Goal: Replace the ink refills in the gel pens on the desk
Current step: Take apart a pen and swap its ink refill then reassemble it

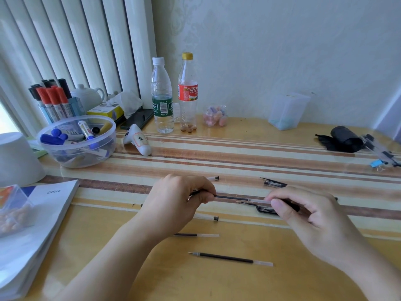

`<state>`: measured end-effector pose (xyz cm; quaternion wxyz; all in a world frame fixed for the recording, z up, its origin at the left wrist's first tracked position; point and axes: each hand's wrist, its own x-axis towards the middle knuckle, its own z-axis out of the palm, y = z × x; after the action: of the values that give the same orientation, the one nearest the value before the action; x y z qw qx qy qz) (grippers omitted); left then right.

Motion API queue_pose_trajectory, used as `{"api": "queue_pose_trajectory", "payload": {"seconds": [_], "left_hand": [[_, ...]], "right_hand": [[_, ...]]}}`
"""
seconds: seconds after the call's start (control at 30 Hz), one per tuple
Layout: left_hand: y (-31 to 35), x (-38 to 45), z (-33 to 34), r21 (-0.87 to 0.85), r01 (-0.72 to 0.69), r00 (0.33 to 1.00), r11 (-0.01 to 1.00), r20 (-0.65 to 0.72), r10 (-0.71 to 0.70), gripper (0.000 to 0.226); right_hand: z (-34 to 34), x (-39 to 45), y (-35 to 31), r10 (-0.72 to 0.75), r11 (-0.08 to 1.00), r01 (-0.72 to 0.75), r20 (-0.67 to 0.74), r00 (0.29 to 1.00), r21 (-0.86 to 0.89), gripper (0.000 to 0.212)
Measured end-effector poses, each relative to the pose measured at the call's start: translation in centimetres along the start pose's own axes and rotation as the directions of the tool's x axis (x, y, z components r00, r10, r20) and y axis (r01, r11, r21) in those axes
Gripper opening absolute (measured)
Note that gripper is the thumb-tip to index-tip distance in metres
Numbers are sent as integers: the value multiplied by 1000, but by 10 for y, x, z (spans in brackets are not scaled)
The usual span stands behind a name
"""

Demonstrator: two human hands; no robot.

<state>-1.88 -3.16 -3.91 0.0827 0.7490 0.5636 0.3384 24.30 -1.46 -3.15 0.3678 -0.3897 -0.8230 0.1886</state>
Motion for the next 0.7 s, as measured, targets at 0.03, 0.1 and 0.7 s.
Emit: {"api": "queue_pose_trajectory", "payload": {"seconds": [0.03, 0.1, 0.7], "left_hand": [[0, 0, 0, -16, 8, 1000, 1000, -4, -8, 12], [0, 1, 1, -43, 19, 1000, 999, -11, -19, 13], [1, 1, 3, -95, 72, 997, 993, 16, -70, 14]], "right_hand": [[0, 0, 0, 0, 1000, 0, -2, 1000, 11, 25], [-1, 0, 0, -3, 1000, 3, -1, 1000, 25, 26], [2, -1, -6, -87, 984, 83, 20, 996, 155, 21]]}}
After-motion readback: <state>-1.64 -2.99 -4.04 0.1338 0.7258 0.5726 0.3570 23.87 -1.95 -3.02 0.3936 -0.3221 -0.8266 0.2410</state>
